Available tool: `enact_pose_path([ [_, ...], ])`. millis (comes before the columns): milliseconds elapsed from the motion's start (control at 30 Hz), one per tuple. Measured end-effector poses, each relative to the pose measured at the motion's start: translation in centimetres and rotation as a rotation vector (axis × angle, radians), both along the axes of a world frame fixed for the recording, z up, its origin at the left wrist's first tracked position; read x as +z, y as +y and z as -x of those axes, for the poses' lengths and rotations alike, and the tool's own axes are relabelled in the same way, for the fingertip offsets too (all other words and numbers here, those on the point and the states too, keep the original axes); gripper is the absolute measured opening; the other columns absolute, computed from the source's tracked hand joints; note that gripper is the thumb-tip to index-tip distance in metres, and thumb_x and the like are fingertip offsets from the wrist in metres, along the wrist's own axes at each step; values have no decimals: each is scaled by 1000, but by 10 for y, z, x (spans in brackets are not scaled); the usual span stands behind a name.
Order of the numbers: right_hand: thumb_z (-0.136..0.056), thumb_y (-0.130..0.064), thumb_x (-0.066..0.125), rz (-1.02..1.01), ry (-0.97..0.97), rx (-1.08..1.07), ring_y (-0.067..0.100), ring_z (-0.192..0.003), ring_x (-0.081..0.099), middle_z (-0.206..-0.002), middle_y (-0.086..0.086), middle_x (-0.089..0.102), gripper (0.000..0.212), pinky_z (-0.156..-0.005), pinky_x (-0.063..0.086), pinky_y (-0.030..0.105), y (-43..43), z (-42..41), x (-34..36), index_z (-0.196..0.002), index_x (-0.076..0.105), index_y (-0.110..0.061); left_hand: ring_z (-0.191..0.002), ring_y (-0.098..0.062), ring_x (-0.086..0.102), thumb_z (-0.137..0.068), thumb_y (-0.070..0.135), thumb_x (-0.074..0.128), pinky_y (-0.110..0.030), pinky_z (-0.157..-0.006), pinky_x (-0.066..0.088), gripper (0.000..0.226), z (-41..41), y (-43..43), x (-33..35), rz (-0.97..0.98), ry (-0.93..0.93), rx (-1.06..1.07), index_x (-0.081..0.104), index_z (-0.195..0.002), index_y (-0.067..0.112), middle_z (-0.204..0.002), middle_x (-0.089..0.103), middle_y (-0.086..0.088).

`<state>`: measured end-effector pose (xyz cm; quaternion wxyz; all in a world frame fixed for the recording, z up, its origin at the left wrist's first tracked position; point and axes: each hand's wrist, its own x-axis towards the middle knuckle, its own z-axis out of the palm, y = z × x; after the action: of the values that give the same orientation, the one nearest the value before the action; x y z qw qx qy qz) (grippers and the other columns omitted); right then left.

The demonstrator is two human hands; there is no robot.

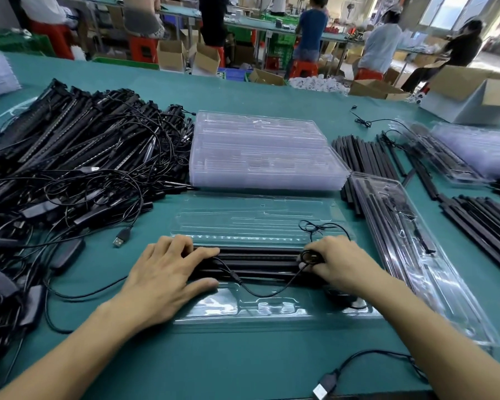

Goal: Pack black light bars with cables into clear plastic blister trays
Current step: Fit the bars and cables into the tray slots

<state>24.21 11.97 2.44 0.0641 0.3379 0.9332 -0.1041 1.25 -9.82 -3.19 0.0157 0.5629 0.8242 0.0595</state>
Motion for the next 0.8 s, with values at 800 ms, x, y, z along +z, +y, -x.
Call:
enact_pose_path([
  [800, -83, -40, 67, 61, 125, -23, 14, -91, 61, -78, -17, 63, 9, -69, 48, 31, -25, -8, -6, -86, 65, -32, -94, -17, 55, -80, 70, 37, -42, -86, 46, 61, 16, -7, 8, -326, -187, 5, 74, -111, 33, -99, 58, 16],
])
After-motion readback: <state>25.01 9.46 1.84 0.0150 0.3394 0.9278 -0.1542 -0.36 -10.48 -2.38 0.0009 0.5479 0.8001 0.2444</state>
